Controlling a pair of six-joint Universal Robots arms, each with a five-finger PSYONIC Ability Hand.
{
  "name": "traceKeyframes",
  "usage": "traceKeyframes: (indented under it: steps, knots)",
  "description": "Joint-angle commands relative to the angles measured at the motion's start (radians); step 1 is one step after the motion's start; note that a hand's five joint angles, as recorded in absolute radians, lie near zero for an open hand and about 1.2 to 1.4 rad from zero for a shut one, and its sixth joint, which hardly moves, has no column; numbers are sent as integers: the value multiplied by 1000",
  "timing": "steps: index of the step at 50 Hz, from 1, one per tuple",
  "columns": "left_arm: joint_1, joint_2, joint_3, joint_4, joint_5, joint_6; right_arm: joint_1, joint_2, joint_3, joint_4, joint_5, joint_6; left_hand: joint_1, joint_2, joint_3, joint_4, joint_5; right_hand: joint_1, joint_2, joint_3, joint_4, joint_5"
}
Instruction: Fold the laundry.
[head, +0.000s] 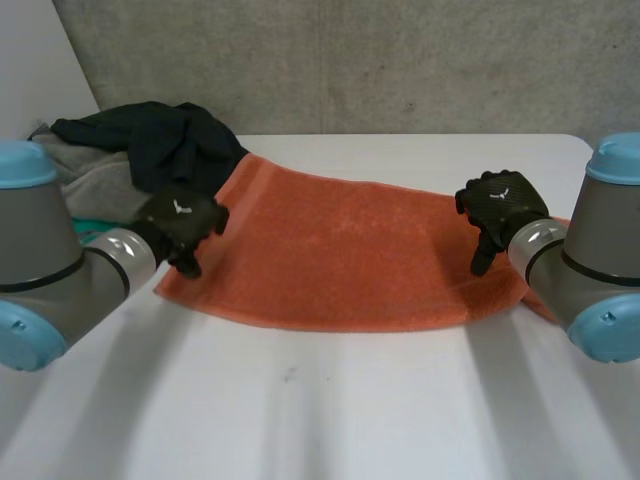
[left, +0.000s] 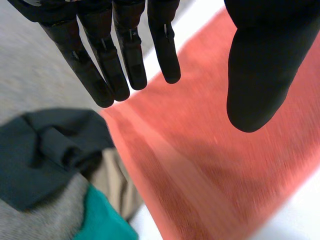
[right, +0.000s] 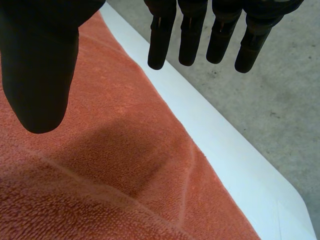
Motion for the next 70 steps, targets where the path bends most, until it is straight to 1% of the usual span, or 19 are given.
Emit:
traceKeyframes:
  steps: [1,4,8,17,20,25,32,38,41,47,52,54,62,70]
  knots:
    - [9,-157,66,-35,-2,172,3,11,3,1,2,-15,74,76,78,84,88,-209,-53,1,-7,21]
    - [17,-199,86,-37,-14,180,2,12,5,-1,2,-20,82,84,87,92,97,-209,-53,1,-7,21]
    - [22,-232,103,-35,-8,177,0,17,6,-4,2,-22,82,84,87,93,97,-209,-53,1,-7,21]
    - [8,-266,123,-15,-13,180,8,22,8,-4,2,-22,91,93,96,101,106,-206,-50,3,-4,24]
    - [5,-269,130,7,-14,174,9,22,11,-4,2,-22,202,204,207,212,217,-206,-50,3,-4,24]
    - [-3,-279,150,49,-22,167,17,22,17,-7,2,-23,294,295,298,304,308,-206,-50,3,-4,24]
    - [-17,-321,193,44,-49,169,23,22,26,-8,2,-28,317,319,322,327,332,-206,-50,3,-4,24]
    - [-21,-321,207,3,-69,173,22,22,28,-8,2,-28,253,255,257,263,267,-206,-50,3,-4,24]
    - [-18,-270,198,-48,-78,163,20,22,29,-8,2,-28,174,176,178,184,188,-206,-50,3,-4,24]
    - [3,-186,146,-77,-39,105,14,25,28,-8,2,-32,1,2,5,11,15,-206,-50,3,-4,24]
    - [14,-193,130,-80,-5,92,17,31,25,-8,1,-40,3,5,8,13,18,-206,-50,3,-4,24]
    - [12,-206,133,-81,-5,95,19,32,28,-8,1,-41,3,5,8,13,18,-206,-50,3,-4,24]
    - [-9,-275,172,-84,-17,135,20,35,29,-8,2,-54,3,5,8,13,18,-206,-50,3,-4,24]
    - [-24,-331,227,-86,-46,149,13,38,29,-10,2,-54,70,72,75,81,85,-206,-50,3,-4,24]
